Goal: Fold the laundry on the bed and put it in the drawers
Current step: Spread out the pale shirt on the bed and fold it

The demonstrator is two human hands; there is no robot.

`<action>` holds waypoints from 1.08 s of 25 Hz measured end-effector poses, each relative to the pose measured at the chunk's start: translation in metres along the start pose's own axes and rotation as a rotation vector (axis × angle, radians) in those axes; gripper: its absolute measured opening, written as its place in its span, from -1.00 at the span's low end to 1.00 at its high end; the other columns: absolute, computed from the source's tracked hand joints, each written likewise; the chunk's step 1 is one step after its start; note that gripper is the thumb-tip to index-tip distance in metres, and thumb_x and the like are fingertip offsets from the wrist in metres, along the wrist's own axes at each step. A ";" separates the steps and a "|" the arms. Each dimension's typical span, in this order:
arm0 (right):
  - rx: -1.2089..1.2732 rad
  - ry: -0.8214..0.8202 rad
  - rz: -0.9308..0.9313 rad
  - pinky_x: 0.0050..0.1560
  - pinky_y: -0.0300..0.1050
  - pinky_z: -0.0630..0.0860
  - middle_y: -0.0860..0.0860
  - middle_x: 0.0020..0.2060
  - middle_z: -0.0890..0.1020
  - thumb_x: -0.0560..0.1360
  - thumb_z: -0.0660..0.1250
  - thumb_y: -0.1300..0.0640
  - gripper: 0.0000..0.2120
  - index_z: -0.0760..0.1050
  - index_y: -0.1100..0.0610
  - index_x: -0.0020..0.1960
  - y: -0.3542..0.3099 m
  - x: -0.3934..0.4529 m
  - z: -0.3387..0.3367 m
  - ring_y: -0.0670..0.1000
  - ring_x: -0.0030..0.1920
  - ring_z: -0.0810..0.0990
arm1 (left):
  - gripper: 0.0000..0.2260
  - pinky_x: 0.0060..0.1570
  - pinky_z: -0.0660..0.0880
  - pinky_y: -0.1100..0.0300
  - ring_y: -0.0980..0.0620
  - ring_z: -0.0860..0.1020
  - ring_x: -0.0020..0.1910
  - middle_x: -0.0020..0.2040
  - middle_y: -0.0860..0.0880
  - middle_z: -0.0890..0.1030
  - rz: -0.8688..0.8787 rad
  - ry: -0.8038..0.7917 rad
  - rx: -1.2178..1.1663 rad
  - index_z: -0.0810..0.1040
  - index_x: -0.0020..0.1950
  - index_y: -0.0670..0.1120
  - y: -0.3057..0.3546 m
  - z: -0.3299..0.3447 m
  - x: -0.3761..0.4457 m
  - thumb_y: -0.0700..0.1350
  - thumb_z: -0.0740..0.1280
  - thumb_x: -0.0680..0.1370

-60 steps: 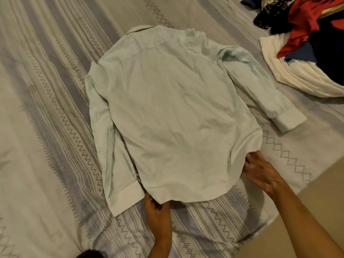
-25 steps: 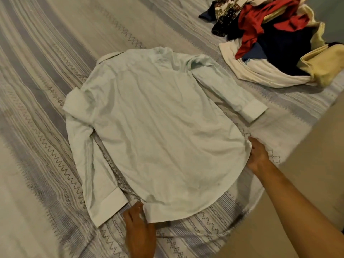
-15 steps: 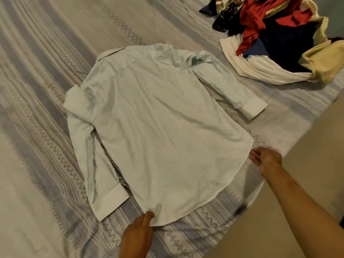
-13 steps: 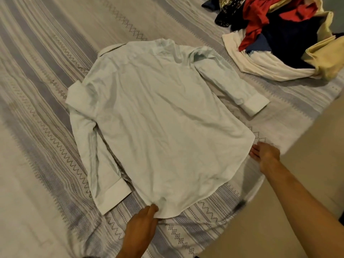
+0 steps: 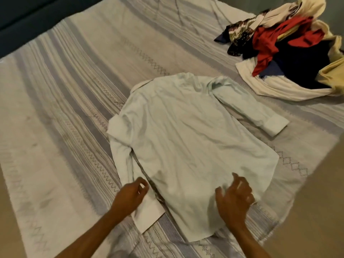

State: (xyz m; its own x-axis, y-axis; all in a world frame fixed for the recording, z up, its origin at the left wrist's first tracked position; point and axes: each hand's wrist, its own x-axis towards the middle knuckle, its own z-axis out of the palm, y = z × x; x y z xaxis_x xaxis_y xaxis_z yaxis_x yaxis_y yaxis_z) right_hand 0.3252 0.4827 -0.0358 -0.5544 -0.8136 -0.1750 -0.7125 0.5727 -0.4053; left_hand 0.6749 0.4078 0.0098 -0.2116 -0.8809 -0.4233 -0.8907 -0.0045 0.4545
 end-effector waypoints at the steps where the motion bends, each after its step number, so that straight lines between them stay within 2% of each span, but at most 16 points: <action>1: -0.065 -0.057 -0.153 0.22 0.24 0.39 0.17 0.33 0.42 0.48 0.35 -0.08 -0.40 0.36 0.11 0.46 -0.022 -0.006 0.011 0.26 0.29 0.44 | -0.76 -0.29 0.56 0.20 0.21 0.62 -0.33 -0.27 0.10 0.66 -0.027 0.029 -0.013 0.53 0.10 0.13 -0.019 -0.024 0.017 0.25 0.23 0.65; 3: -0.127 -0.229 -0.419 0.10 0.18 0.49 0.16 0.26 0.49 0.49 0.35 -0.13 -0.43 0.43 0.10 0.41 -0.070 -0.022 0.039 0.23 0.20 0.52 | -0.83 -0.14 0.60 0.11 0.08 0.66 -0.19 -0.16 0.07 0.67 -0.089 0.074 -0.008 0.58 0.07 0.04 -0.060 -0.065 0.058 0.11 0.34 0.64; 5: -0.225 -0.401 -0.597 -0.05 0.17 0.54 0.14 0.19 0.54 0.39 0.38 -0.22 -0.36 0.47 0.08 0.37 -0.102 -0.041 0.072 0.21 0.08 0.57 | -0.84 0.01 0.57 0.04 -0.03 0.64 -0.06 -0.04 -0.03 0.67 -0.110 0.159 -0.024 0.62 0.08 -0.05 -0.099 -0.102 0.109 0.02 0.40 0.63; 7: -0.366 -0.534 -0.594 -0.13 0.21 0.53 0.16 0.18 0.57 0.21 0.44 -0.25 -0.26 0.52 0.07 0.31 -0.119 -0.062 0.108 0.21 0.04 0.56 | -0.73 0.11 0.51 0.04 -0.11 0.61 0.09 0.11 -0.13 0.64 -0.130 0.264 -0.071 0.60 0.21 -0.15 -0.129 -0.127 0.162 0.02 0.41 0.63; 9: -0.443 -0.605 -0.496 -0.15 0.23 0.50 0.23 0.19 0.59 0.13 0.48 -0.10 -0.28 0.56 0.12 0.27 -0.123 -0.081 0.130 0.25 0.04 0.54 | -0.55 0.24 0.48 -0.02 -0.19 0.57 0.24 0.26 -0.19 0.60 -0.226 0.327 -0.227 0.53 0.35 -0.19 -0.153 -0.143 0.212 0.10 0.40 0.62; 11: -0.498 -0.591 -0.429 -0.22 0.15 0.46 0.23 0.07 0.61 0.18 0.38 0.03 -0.36 0.55 0.18 0.24 -0.122 -0.088 0.143 0.24 -0.05 0.50 | -0.32 0.31 0.51 -0.09 -0.23 0.56 0.27 0.32 -0.20 0.58 -0.365 0.207 -0.422 0.48 0.43 -0.18 -0.171 -0.151 0.259 0.33 0.36 0.54; 13: -0.511 -0.524 -0.405 -0.32 0.07 0.40 0.18 -0.08 0.59 0.12 0.38 0.03 -0.35 0.48 0.19 0.20 -0.124 -0.092 0.152 0.23 -0.17 0.50 | -0.13 0.24 0.58 -0.16 -0.24 0.59 0.24 0.33 -0.18 0.58 -0.457 0.077 -0.581 0.48 0.47 -0.17 -0.187 -0.149 0.301 0.48 0.32 0.43; 14: -0.524 -0.470 -0.391 -0.36 0.05 0.39 0.18 -0.11 0.58 0.16 0.37 0.03 -0.43 0.47 0.18 0.16 -0.119 -0.096 0.152 0.23 -0.23 0.53 | -0.18 0.23 0.59 -0.16 -0.23 0.60 0.24 0.32 -0.16 0.58 -0.459 0.041 -0.642 0.48 0.47 -0.16 -0.186 -0.147 0.310 0.44 0.34 0.46; 16: -0.574 -0.364 -0.372 -0.43 0.02 0.38 0.19 -0.20 0.58 0.35 0.20 0.06 -0.68 0.57 0.19 -0.01 -0.129 -0.096 0.151 0.22 -0.35 0.56 | -0.44 0.23 0.58 -0.11 -0.17 0.62 0.18 0.22 -0.13 0.63 -0.389 -0.029 -0.698 0.55 0.37 -0.10 -0.181 -0.151 0.316 0.27 0.42 0.55; 18: -0.496 -0.308 -0.232 -0.52 0.00 0.38 0.16 -0.36 0.55 0.29 0.10 -0.05 -0.58 0.64 0.18 -0.27 -0.132 -0.095 0.143 0.20 -0.48 0.53 | -0.63 0.12 0.59 -0.05 -0.11 0.64 0.06 0.07 -0.12 0.69 -0.305 -0.067 -0.773 0.65 0.20 -0.11 -0.180 -0.161 0.312 0.11 0.50 0.54; 19: -0.428 -0.288 -0.181 -0.55 -0.02 0.37 0.14 -0.40 0.54 0.22 0.05 -0.14 -0.50 0.64 0.16 -0.30 -0.131 -0.094 0.139 0.20 -0.52 0.52 | -0.67 0.05 0.57 -0.05 -0.10 0.63 0.00 0.02 -0.14 0.70 -0.270 -0.034 -0.839 0.69 0.13 -0.15 -0.189 -0.169 0.311 0.07 0.52 0.53; 20: -0.427 -0.341 -0.117 -0.54 -0.05 0.36 0.12 -0.38 0.54 0.22 0.07 -0.17 -0.50 0.64 0.14 -0.22 -0.128 -0.096 0.132 0.20 -0.49 0.55 | -0.71 0.02 0.57 -0.07 -0.09 0.62 -0.03 0.00 -0.16 0.71 -0.258 0.016 -0.896 0.70 0.08 -0.17 -0.196 -0.179 0.308 0.04 0.54 0.52; 22: -0.525 -0.467 -0.044 -0.46 -0.04 0.36 0.12 -0.28 0.59 0.32 0.17 -0.10 -0.59 0.62 0.13 -0.06 -0.115 -0.094 0.119 0.22 -0.37 0.63 | -0.85 0.07 0.62 -0.15 -0.11 0.64 -0.02 0.04 -0.15 0.72 -0.311 0.122 -0.925 0.71 -0.04 -0.07 -0.214 -0.191 0.305 -0.01 0.55 0.52; 24: -0.481 -0.560 0.010 -0.39 -0.03 0.35 0.13 -0.24 0.61 0.36 0.21 -0.06 -0.65 0.63 0.12 -0.05 -0.104 -0.095 0.122 0.22 -0.34 0.65 | -0.92 -0.01 0.64 -0.13 -0.14 0.63 0.01 0.04 -0.12 0.70 -0.366 0.173 -0.838 0.69 -0.11 -0.01 -0.225 -0.195 0.295 -0.03 0.54 0.53; 25: -0.500 -0.540 -0.001 -0.37 -0.04 0.32 0.13 -0.26 0.60 0.39 0.19 -0.04 -0.69 0.61 0.11 -0.07 -0.103 -0.105 0.119 0.20 -0.38 0.64 | -0.91 -0.06 0.63 -0.07 -0.15 0.62 0.02 0.03 -0.11 0.68 -0.379 0.207 -0.793 0.68 -0.11 0.00 -0.227 -0.191 0.292 -0.02 0.53 0.54; 27: -0.526 -0.338 -0.123 -0.36 -0.03 0.29 0.13 -0.31 0.53 0.46 0.10 0.09 -0.73 0.57 0.14 -0.12 -0.088 -0.127 0.120 0.16 -0.46 0.56 | -0.84 0.04 0.64 -0.06 -0.16 0.63 0.08 0.04 -0.09 0.68 -0.427 0.235 -0.733 0.67 -0.10 0.02 -0.234 -0.184 0.289 0.08 0.52 0.53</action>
State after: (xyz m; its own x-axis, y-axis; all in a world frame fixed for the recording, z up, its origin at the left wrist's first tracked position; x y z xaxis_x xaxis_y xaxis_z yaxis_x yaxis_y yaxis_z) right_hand 0.5098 0.5239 -0.0856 -0.3497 -0.8142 -0.4635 -0.9261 0.3753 0.0393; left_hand 0.8962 0.0673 -0.0752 0.2408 -0.8092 -0.5359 -0.3757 -0.5868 0.7173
